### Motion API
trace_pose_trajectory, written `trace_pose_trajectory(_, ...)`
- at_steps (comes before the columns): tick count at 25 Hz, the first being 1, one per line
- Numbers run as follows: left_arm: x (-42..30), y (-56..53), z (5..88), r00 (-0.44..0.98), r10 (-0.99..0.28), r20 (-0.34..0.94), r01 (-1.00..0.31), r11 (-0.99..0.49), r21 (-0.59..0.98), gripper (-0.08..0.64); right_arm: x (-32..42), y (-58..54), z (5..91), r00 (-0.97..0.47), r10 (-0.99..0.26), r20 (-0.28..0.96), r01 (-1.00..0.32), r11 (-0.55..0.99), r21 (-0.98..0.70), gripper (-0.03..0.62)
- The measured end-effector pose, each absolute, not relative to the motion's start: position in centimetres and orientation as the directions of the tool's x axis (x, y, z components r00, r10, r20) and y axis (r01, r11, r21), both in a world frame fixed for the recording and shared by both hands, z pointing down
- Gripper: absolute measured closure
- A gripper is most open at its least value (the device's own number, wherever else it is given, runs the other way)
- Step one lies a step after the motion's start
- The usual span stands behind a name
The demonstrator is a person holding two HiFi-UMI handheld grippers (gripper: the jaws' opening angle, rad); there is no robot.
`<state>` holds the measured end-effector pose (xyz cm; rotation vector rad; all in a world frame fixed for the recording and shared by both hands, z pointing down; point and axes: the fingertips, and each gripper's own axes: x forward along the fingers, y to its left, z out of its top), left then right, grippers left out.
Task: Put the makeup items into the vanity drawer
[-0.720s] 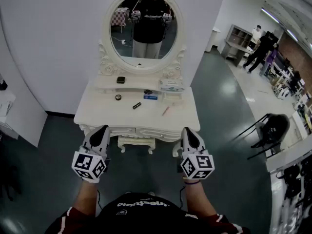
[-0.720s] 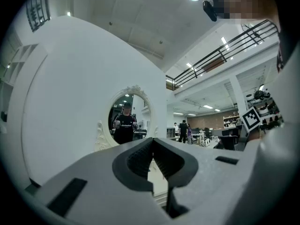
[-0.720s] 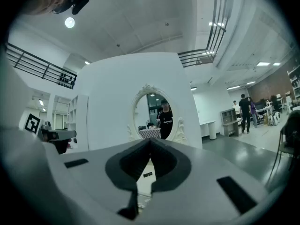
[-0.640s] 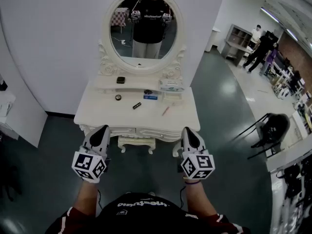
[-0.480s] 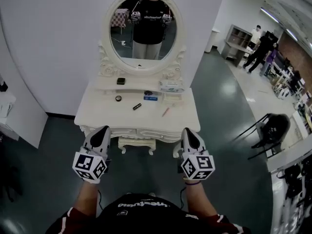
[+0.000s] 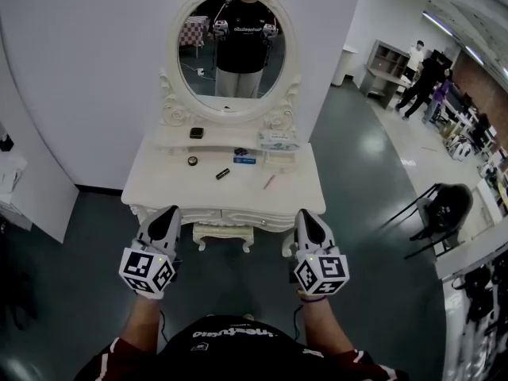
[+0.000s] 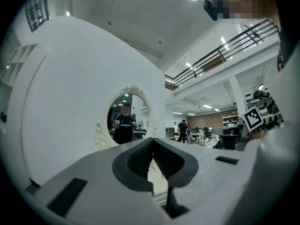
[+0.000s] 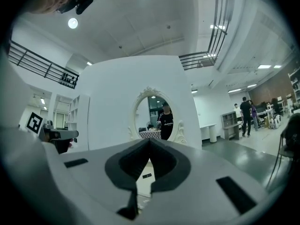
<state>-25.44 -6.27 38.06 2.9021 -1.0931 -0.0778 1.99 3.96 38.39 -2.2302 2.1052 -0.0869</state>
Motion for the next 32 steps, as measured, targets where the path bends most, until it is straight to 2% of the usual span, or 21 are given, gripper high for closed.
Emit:
trace_pose_trajectory(8,-24.4,-5.4,38.1,0.748,-0.663,-0.032,-0.661,-0.748,0.059,0.555,1.8,5.1,37.8,-0.001,-1.0,-0.012,-1.0,0.002,-0.022,0.589)
trace_pose_trajectory(21,-19.9,-2.2,38.7,0.744,-0.668,0.0,-0.668,-0.744,0.035,0.555,5.4,7.1,39.4,-0.06,-0.998,0.01,-0.995,0.059,-0.082,0.589)
trace_pose_trajectory(32,-17.4,-2.5,40.1,0.748,-0.663,0.044,-0.664,-0.748,0.024,0.555,7.7,6.8,41.1,-0.048,-0.999,0.022,-0.992,0.045,-0.118,0.589)
